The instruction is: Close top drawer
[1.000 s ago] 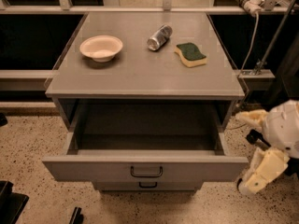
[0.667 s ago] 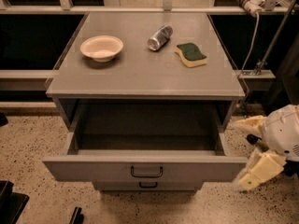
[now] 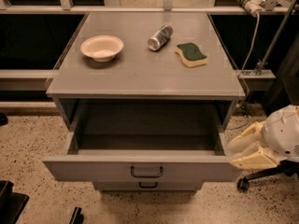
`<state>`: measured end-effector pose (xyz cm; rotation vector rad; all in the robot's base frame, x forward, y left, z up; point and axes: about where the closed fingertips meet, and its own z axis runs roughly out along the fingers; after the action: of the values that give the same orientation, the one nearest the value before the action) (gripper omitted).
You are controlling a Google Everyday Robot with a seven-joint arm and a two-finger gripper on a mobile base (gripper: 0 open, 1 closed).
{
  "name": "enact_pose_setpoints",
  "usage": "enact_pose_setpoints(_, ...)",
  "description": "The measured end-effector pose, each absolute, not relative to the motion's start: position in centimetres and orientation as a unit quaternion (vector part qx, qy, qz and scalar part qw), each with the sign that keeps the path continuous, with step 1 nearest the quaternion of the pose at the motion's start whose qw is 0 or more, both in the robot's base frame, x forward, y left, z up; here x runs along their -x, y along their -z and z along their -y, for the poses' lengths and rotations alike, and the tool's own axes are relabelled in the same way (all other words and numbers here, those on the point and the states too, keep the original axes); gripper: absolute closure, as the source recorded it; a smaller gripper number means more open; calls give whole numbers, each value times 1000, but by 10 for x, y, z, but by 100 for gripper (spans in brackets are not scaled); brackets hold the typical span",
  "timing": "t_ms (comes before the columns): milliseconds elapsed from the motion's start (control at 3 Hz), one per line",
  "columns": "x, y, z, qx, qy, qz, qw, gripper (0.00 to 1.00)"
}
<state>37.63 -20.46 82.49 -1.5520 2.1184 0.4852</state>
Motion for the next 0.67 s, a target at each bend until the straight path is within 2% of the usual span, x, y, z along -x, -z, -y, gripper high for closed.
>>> enact_pose_setpoints(333,-362,-793,211,543,-197,-776,252,87)
enact_pose_setpoints(667,-345,-730,225,490,-238,-789,286,100)
